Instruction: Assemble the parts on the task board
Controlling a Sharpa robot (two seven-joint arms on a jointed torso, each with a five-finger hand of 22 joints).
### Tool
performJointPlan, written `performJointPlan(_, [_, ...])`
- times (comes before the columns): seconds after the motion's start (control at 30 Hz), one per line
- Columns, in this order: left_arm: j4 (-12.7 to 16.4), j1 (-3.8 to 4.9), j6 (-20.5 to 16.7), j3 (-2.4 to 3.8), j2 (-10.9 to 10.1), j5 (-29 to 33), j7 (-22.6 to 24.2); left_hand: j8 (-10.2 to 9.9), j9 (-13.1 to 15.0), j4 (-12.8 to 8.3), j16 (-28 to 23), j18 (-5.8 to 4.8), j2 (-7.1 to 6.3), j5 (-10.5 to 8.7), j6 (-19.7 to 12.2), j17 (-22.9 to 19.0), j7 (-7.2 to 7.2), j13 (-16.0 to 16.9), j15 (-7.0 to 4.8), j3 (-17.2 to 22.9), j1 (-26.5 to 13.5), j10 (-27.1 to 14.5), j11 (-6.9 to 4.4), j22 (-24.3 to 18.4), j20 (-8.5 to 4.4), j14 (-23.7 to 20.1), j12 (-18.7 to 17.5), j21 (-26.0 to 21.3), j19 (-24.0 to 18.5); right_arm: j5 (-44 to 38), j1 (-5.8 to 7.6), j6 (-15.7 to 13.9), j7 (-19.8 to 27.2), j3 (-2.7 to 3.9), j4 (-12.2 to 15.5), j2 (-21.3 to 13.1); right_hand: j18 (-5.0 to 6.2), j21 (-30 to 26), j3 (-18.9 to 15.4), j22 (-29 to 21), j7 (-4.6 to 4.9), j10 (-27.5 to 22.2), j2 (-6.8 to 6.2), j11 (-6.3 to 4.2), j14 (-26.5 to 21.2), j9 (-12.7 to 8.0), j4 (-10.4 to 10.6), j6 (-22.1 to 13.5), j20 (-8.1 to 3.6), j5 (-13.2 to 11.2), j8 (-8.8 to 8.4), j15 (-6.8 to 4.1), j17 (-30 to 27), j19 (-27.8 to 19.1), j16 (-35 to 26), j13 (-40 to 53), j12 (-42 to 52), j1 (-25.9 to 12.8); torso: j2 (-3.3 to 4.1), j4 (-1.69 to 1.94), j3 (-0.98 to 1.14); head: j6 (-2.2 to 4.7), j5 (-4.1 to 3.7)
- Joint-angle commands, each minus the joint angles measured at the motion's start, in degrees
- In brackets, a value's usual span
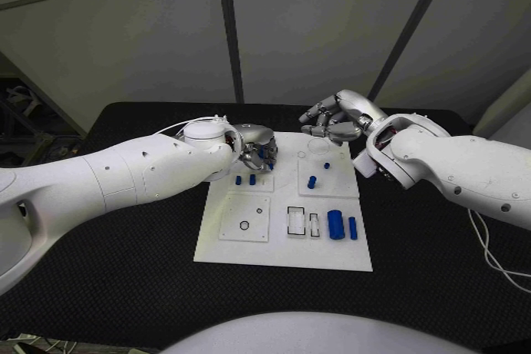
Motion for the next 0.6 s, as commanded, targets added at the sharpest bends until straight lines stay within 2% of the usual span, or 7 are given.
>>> performJointPlan(0.03, [0.0,-0.09,1.5,-0.1,0.1,-0.5,0.2,-0.4,-0.1,-0.2,0.6,-2.2,-0.14,-0.24,0.6,0.2,0.09,-0.3,-0.15,0.8,0.3,0.7,0.02,0.4,-0.15,0.0,-0.6,0.5,0.3,-0.2,0.09,0.3,0.3,0.03,0.1,0.1,0.61,-0.3,0.3,-0.1,0.04,0.1,-0.43,0.06,1.5,0.0,0.1,0.1,-0.12,0.2,-0.32,-0.26,0.0,-0.4,-0.1,0.1,-0.1,0.0,-0.02,0.01,0.02,-0.02,-0.04])
performJointPlan(0.4, [0.1,-0.1,1.2,-0.1,0.0,-0.3,0.5,-0.6,-0.3,-0.5,1.5,-2.28,-0.38,-0.34,1.7,0.4,0.05,-0.7,-0.23,2.3,-0.3,2.2,-0.12,1.2,-0.22,-0.2,-1.6,1.2,0.3,-0.3,0.09,0.4,0.2,0.03,0.1,0.1,0.61,-0.3,0.3,0.0,0.03,0.3,-0.41,0.05,1.6,0.0,0.1,0.1,-0.12,0.2,-0.29,-0.25,0.0,-0.4,-0.1,0.3,0.1,0.0,-0.04,0.0,0.02,0.02,-0.02])
performJointPlan(0.6, [0.9,-0.11,0.1,-0.09,-0.7,0.1,0.7,-0.5,-0.2,-0.7,1.9,-2.32,-0.48,-0.35,2.7,0.5,0.18,-0.9,-0.18,3.1,-0.7,3.4,-0.12,1.6,-0.24,-0.2,-2.2,1.5,0.3,-0.3,0.09,0.4,0.2,0.03,0.0,0.1,0.6,-0.2,0.3,0.0,0.03,0.5,-0.4,0.04,1.6,0.0,0.1,0.2,-0.12,0.2,-0.28,-0.25,0.0,-0.3,-0.2,0.4,0.3,0.0,-0.02,0.05,-0.05,0.2,-0.03])
